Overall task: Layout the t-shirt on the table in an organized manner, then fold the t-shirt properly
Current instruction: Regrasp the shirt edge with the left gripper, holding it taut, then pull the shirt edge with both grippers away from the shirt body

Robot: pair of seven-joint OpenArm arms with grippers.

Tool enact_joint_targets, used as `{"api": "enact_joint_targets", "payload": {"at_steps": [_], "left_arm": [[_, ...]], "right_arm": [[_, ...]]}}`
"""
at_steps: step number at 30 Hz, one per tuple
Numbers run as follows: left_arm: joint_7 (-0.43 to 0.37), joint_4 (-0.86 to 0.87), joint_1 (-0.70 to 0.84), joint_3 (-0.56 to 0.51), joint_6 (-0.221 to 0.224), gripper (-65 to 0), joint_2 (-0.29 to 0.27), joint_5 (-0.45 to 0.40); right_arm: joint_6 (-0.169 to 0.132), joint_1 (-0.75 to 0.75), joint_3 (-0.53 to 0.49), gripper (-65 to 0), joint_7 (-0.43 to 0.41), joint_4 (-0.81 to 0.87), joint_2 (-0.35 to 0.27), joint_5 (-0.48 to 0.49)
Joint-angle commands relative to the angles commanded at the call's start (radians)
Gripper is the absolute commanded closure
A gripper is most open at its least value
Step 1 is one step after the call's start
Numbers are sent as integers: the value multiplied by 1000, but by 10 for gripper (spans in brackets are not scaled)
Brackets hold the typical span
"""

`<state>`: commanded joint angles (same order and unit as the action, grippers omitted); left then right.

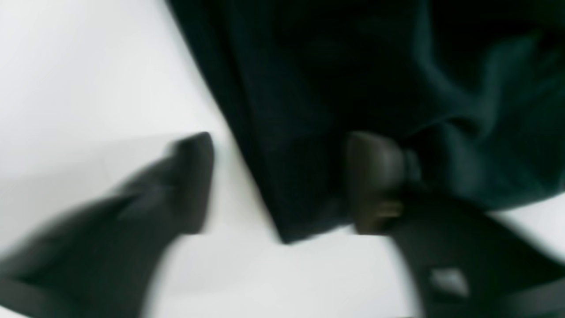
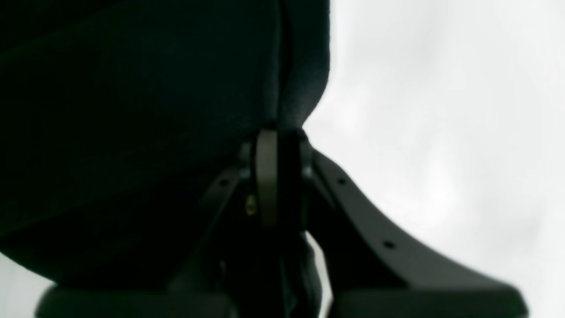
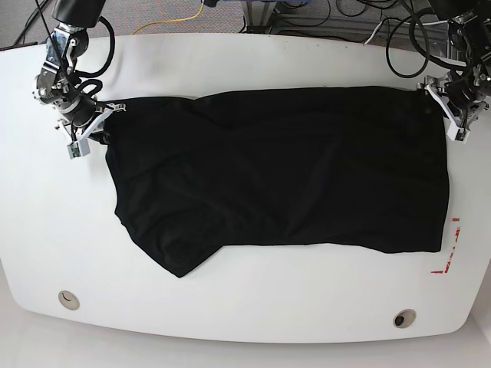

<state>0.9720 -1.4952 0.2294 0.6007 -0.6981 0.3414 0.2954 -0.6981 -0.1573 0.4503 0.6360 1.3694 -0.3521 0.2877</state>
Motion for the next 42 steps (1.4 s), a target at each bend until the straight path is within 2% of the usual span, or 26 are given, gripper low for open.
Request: {"api": "enact_joint_targets", "payload": {"at_steps": [4, 5, 11, 20, 25, 32, 42], "left_arm": [[6, 0, 0, 0, 0, -14, 0, -2], [17, 0, 0, 0, 0, 0, 0, -2], [100, -58, 2, -2, 0, 0, 0, 5], [169, -295, 92, -48, 0, 0, -66, 5], [216, -364, 126, -52, 0, 0, -77, 5], [222, -371, 163, -49, 0, 0, -77, 6], [222, -371, 216, -48, 0, 0, -68, 0]], "right_arm": [[0, 0, 23, -3, 0, 0, 0, 0], [0, 0, 35, -3, 2, 0, 0, 0], [0, -3, 117, -3, 32, 0, -3, 0], [0, -91, 227, -3, 81, 3, -29, -2], [0, -163, 273, -3, 81, 55, -21, -2], [0, -244, 296, -3, 78, 115, 0, 0], [0, -256, 316, -6, 78, 127, 8, 0]]}}
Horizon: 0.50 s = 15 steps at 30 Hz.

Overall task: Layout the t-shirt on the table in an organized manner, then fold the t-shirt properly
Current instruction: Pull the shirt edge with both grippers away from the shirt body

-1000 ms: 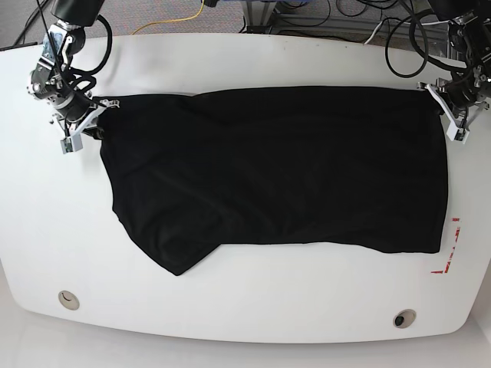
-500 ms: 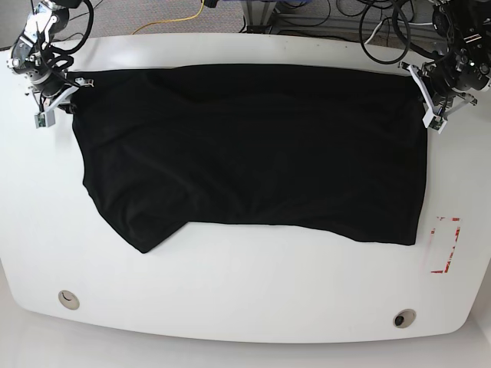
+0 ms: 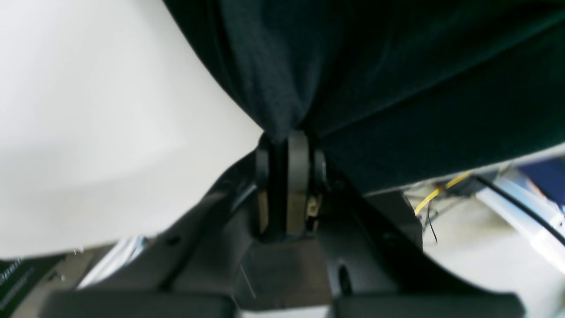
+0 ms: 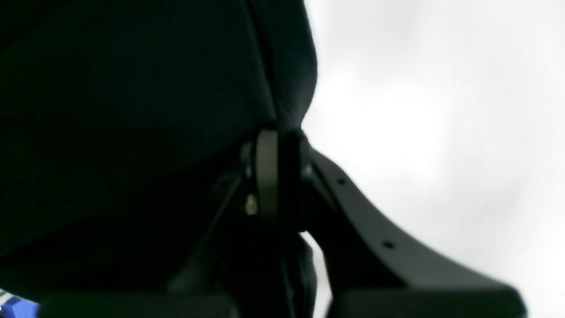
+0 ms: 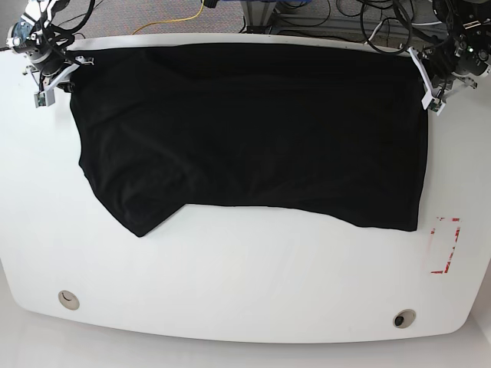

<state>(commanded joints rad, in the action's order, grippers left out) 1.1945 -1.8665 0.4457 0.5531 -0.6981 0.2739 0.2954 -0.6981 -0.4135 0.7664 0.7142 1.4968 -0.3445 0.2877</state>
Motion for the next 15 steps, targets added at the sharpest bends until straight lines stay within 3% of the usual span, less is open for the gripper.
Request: {"api": "enact_joint_targets", "payload": {"at_steps": [3, 9, 12, 15], "left_arm": [[2, 0, 11, -5, 0, -26, 11, 0], [2, 0, 14, 3, 0, -292, 11, 0], [2, -2, 12, 34, 0, -349, 12, 0], [2, -2, 9, 57, 0, -344, 14, 0]], "right_arm": [[0, 0, 0, -6, 0, 0, 0, 0], [0, 0, 0, -8, 0, 0, 0, -5], [0, 0, 0, -8, 0, 0, 0, -5], [0, 0, 0, -8, 0, 8, -2, -2]]}}
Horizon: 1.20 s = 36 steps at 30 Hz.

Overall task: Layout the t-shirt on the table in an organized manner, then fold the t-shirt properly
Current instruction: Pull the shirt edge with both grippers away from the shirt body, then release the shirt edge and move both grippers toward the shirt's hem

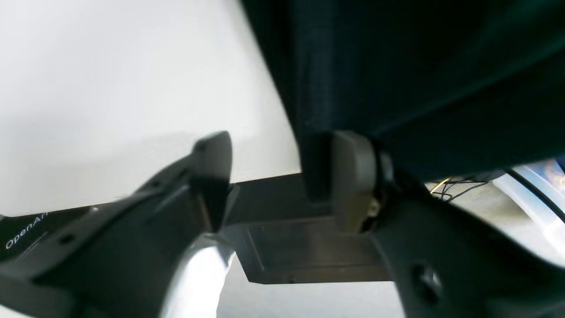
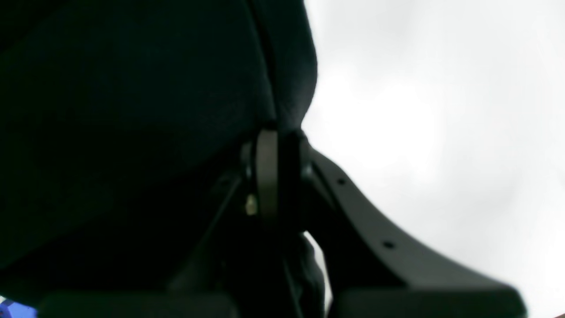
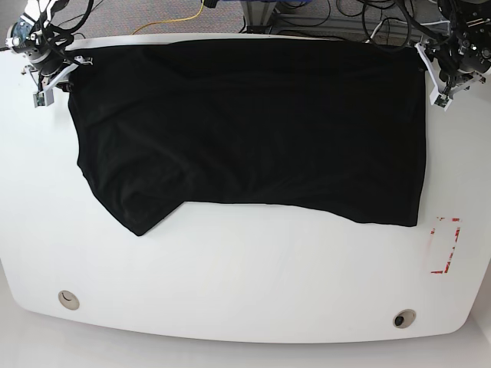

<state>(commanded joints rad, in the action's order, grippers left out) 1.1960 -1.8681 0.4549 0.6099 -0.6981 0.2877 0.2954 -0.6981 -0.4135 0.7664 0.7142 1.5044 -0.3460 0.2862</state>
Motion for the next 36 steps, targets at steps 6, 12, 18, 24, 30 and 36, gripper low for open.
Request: {"api": "enact_joint_targets", "payload": {"at_steps": [6, 12, 18, 24, 30, 36], "left_arm": [[0, 0, -26, 2, 0, -346, 58, 5], [0, -21, -48, 21, 0, -349, 101, 6], [0, -40, -89, 44, 0, -350, 109, 0], [0, -48, -157, 38, 0, -350, 138, 5], [0, -44, -295, 29, 0, -350, 132, 3], [0, -38, -477, -48, 0, -347, 77, -29]], "right_arm": [[0, -8, 0, -46, 3, 69, 0, -5], [0, -17, 2, -355, 32, 130, 2, -6], [0, -23, 2, -582, 38, 224, 2, -6], [0, 11, 49, -650, 132, 341, 2, -3], [0, 152, 43, -650, 210, 362, -3, -3], [0, 347, -74, -650, 265, 284, -26, -5]]}}
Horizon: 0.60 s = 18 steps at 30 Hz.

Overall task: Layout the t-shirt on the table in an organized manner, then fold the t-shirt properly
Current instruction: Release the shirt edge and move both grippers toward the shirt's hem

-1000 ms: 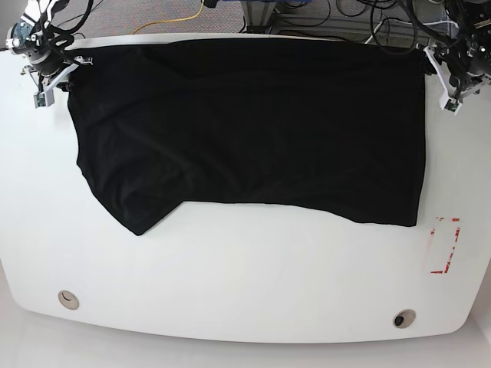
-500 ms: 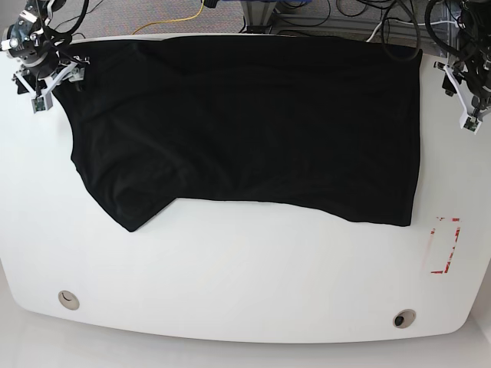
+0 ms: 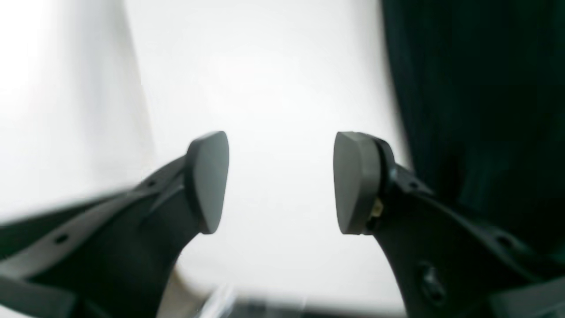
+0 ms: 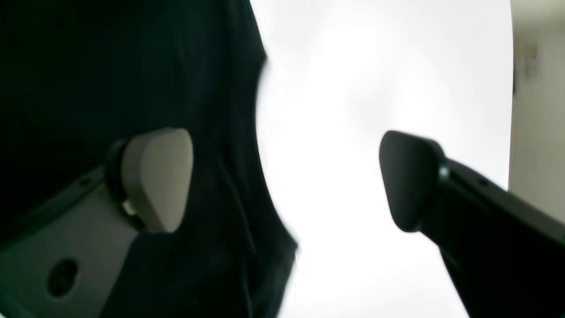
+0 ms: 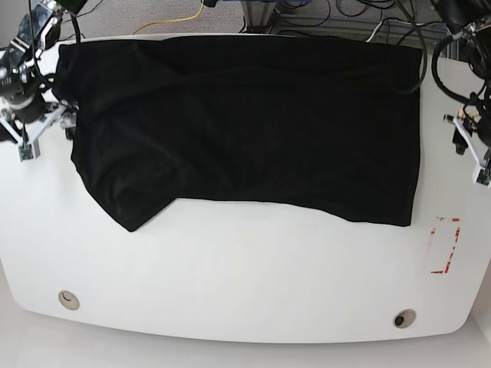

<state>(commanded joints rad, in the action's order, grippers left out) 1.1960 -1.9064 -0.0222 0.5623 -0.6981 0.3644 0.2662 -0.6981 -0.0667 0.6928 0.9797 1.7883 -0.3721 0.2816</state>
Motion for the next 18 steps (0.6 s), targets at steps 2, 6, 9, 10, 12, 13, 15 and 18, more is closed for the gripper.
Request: {"api": "enact_joint_targets", "payload": {"at_steps": [2, 6, 9, 10, 12, 13, 15, 18], "left_arm": [[0, 0, -46, -29, 0, -349, -32, -43], [0, 8, -140, -104, 0, -349, -91, -130], [-3, 55, -190, -152, 0, -350, -117, -167], [-5, 78, -207, -161, 0, -350, -121, -173], [-5, 123, -239, -169, 0, -350, -130, -178], [-5, 153, -259, -169, 0, -350, -138, -180], [-5, 195, -285, -167, 0, -350, -147, -180], [-6, 245, -315, -167, 0, -347, -149, -180]], "right_arm": [[0, 63, -52, -650, 2, -54, -8, 0], [0, 193, -127, -650, 2, -186, -12, -2], [0, 290, -172, -650, -3, -301, -12, -3], [0, 318, -187, -650, -6, -341, -12, -3], [0, 368, -213, -650, -25, -405, -12, -3], [0, 396, -230, -650, -41, -446, -15, -5], [0, 439, -258, -650, -72, -519, -23, -25], [0, 517, -305, -650, -129, -624, -25, -84]]}}
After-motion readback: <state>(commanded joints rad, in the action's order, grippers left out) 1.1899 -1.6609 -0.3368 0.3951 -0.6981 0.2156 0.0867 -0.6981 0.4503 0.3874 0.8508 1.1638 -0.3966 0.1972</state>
